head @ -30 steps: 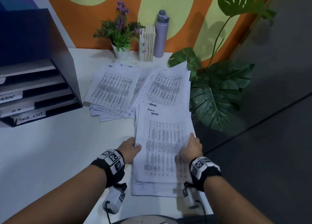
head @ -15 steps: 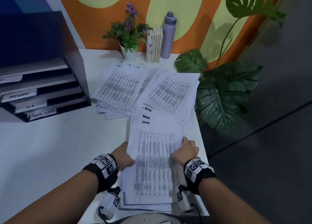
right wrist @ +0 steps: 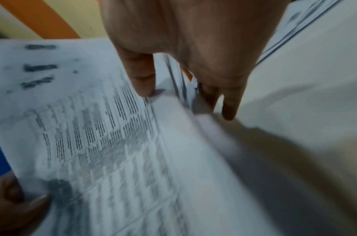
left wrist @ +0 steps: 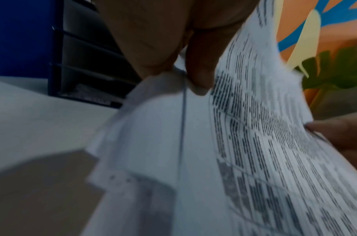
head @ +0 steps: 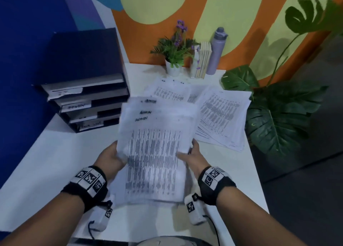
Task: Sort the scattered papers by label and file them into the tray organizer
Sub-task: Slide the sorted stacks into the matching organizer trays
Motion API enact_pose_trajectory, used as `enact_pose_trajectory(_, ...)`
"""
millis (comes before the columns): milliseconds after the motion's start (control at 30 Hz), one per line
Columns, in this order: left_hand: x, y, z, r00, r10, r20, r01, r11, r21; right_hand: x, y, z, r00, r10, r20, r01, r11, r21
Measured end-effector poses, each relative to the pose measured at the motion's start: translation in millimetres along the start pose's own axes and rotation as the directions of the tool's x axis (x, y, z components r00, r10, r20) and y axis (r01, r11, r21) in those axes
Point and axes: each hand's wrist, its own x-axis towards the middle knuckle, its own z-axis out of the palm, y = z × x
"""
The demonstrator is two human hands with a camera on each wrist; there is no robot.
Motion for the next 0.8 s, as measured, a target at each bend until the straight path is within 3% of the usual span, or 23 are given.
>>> enact_pose_trajectory(100,0,18,-22,0.988,0.103,-0.115,-0.113,0.990,-0.084,-4,-42,29,0.963,-0.260,-0.072,0.265,0.962,0.070)
enact_pose_trajectory(200,-7,35,-39,0.959,0.132,-0.250,-0.194,0.951,-0.242,-15,-73,56,0.856,-0.502,-0.123,0.508,0.861,0.027)
enact_pose_trajectory(300,-14,38,-50,0.947,0.126,-0.294,-0.230,0.907,-0.352,-29,-84,76,0.796,-0.596,-0.101,0.600,0.800,0.000)
enact_pose_trajectory(400,-14,27,-62,0.940,0.107,-0.324,-0.225,0.909,-0.351,-37,-85,87,0.744,-0.660,-0.103,0.662,0.750,-0.021)
enact_pose_trajectory(467,-14,23,-66,0.936,0.138,-0.323,-0.252,0.904,-0.346,-39,-90,92,0.639,-0.760,-0.119,0.753,0.649,-0.106)
enact_pose_trajectory(533,-15,23,-68,0.923,0.170,-0.344,-0.291,0.896,-0.337,-37,-97,95,0.512,-0.857,-0.056,0.827,0.509,-0.238)
enact_pose_trajectory(600,-14,23,-70,0.909,0.179,-0.375,-0.309,0.894,-0.324,-34,-104,97,0.411,-0.909,0.065,0.847,0.354,-0.397)
enact_pose_trajectory(667,-12,21,-72,0.905,0.168,-0.390,-0.311,0.887,-0.340,-33,-109,98,0.361,-0.917,0.168,0.830,0.234,-0.506)
enact_pose_trajectory(733,-9,17,-72,0.918,0.152,-0.366,-0.294,0.881,-0.370,-36,-113,100,0.373,-0.895,0.244,0.747,0.134,-0.651)
enact_pose_trajectory(800,-5,10,-70,0.938,0.115,-0.328,-0.252,0.875,-0.414,-41,-114,106,0.439,-0.858,0.268,0.531,0.007,-0.847)
